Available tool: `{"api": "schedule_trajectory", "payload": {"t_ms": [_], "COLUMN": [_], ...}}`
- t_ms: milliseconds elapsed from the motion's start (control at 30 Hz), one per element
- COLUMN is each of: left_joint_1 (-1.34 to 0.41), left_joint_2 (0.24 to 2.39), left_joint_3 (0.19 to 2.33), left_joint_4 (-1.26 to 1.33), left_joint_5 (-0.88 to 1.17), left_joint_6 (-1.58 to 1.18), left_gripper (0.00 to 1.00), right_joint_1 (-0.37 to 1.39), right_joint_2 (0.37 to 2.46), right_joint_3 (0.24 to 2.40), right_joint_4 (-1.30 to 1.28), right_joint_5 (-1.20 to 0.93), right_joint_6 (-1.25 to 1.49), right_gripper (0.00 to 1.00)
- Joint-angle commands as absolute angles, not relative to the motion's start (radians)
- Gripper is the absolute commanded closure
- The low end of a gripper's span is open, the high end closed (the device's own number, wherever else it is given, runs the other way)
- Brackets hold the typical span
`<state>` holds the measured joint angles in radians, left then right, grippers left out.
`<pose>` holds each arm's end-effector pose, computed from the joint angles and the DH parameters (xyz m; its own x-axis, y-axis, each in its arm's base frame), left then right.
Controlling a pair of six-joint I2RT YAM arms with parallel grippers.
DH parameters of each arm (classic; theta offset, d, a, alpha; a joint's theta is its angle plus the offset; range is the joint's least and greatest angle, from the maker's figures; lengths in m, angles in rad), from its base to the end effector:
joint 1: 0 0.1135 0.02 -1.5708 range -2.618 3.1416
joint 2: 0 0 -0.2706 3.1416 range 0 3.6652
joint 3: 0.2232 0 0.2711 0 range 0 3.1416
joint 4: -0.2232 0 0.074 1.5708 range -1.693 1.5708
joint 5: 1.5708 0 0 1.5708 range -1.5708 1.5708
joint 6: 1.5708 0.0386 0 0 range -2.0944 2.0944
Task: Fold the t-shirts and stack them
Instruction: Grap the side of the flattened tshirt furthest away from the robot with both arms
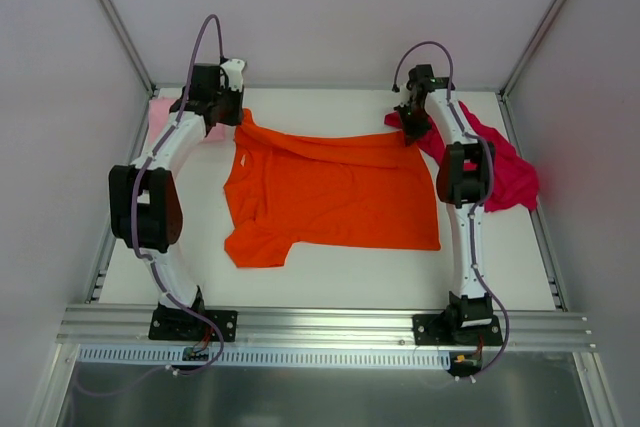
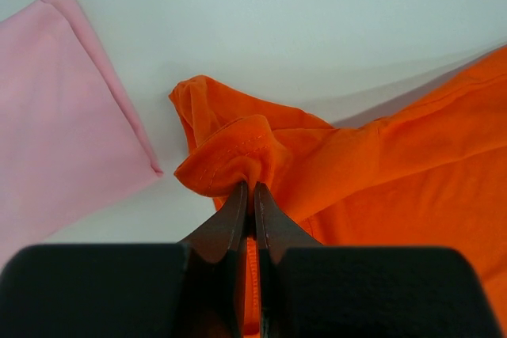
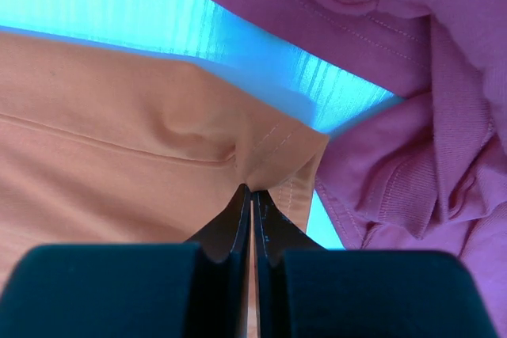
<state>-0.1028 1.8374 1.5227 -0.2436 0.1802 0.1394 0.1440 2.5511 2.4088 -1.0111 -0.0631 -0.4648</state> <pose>0.4531 -0.0537 0.2905 -0.4868 0.1876 -0.8531 0.3230 0.9461 0.0238 0.5545 0.0829 0.1832 -0.7332 -0.5583 -0.3882 -0.5561 0.8208 -0.1302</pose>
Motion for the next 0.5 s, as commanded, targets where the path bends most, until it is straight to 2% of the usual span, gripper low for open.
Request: {"api": "schedule_trajectory", "payload": {"t_ms": [0,200,467], "left_joint_1": [-0.091,-0.091,-0.091], "left_joint_2": [1.77,1.738,1.658], "left_joint_3": [1.513,1.479,1.419], "left_joint_4": [-0.21,-0.195,-0.181], "left_joint_5": [0.209,0.212,0.229], "left_joint_6": [0.127,0.132,0.144], "left_gripper": [1.0,1.0,1.0], "right_joint_1": [0.15,0.155,0.156], "right_joint_2": [2.473,2.255,1.929], "right_joint_3": [2.368,2.148,1.857], "right_joint_4": [-0.994,-0.833,-0.629], "right_joint_5": [-0.041,0.084,0.147], "right_joint_6": [-0.474,-0.482,-0.48], "right_gripper": [0.99,0.99,0.99]}}
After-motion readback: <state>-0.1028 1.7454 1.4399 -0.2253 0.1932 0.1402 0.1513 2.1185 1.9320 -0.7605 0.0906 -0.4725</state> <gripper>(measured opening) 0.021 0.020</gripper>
